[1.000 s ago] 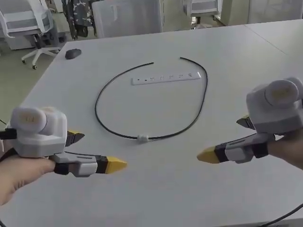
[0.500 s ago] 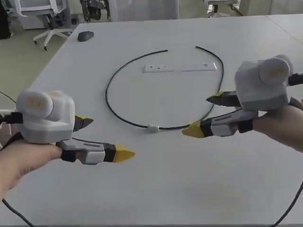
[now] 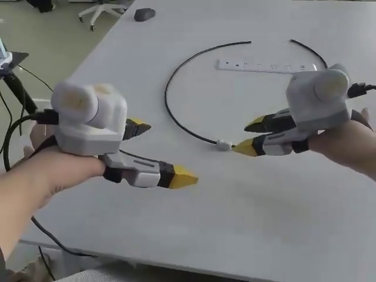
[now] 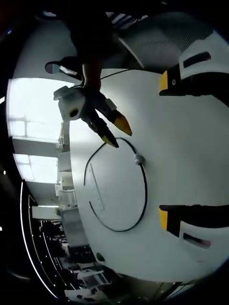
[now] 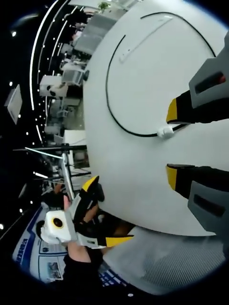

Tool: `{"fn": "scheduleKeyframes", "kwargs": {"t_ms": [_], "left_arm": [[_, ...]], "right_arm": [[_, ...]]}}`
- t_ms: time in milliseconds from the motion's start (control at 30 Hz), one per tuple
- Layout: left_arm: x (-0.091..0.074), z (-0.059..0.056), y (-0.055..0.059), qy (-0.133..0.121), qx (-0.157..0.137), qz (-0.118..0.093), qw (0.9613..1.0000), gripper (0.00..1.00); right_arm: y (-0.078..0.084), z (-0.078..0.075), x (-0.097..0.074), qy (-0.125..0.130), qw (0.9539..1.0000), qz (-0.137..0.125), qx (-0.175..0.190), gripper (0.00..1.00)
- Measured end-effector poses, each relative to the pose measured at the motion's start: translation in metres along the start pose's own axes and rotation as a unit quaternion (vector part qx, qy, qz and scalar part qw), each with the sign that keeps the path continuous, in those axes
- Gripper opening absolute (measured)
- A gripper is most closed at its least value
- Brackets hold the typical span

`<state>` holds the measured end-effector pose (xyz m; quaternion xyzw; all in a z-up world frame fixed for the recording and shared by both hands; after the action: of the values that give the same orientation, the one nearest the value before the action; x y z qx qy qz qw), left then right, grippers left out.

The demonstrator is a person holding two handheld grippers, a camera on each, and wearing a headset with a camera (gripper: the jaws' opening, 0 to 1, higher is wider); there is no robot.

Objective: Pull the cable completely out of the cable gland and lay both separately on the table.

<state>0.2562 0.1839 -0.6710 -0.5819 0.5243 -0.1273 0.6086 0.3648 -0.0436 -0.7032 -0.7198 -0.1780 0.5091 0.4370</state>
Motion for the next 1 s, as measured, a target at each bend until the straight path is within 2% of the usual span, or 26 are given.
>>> {"fn": "scheduleKeyframes", "kwargs": {"t_ms": [200,400,533,1000], "left_arm": [[-0.001,0.006,0.004,0.001,-0.009,-0.002,1.0000,0.94],[0.000,0.009,0.006,0.000,-0.014,-0.003,0.9999,0.94],[0.001,0.012,0.006,0.000,-0.016,-0.006,0.9998,0.95],[0.010,0.016,0.008,0.008,-0.023,-0.007,0.9997,0.94]], "right_arm": [[0.003,-0.008,0.021,-0.004,0.9999,0.011,-0.006,0.23],[0.008,-0.011,0.039,-0.009,0.9991,0.028,-0.029,0.20],[0.011,-0.014,0.048,-0.014,0.9987,0.038,-0.031,0.19],[0.019,-0.017,0.058,-0.032,0.9977,0.053,-0.027,0.12]]}}
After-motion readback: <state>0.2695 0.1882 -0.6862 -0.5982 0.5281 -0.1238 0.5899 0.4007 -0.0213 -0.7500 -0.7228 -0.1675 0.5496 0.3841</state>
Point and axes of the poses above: the centre of the closed fingertips' face, and the gripper's own axes: x roughly forward along the fingers, z roughly to its left, y roughly out of its underside, the point moved 10 cm from there along -x, roughly backward along the fingers, and after that the axes turned 14 degrees about y, right-handed, at the moved point
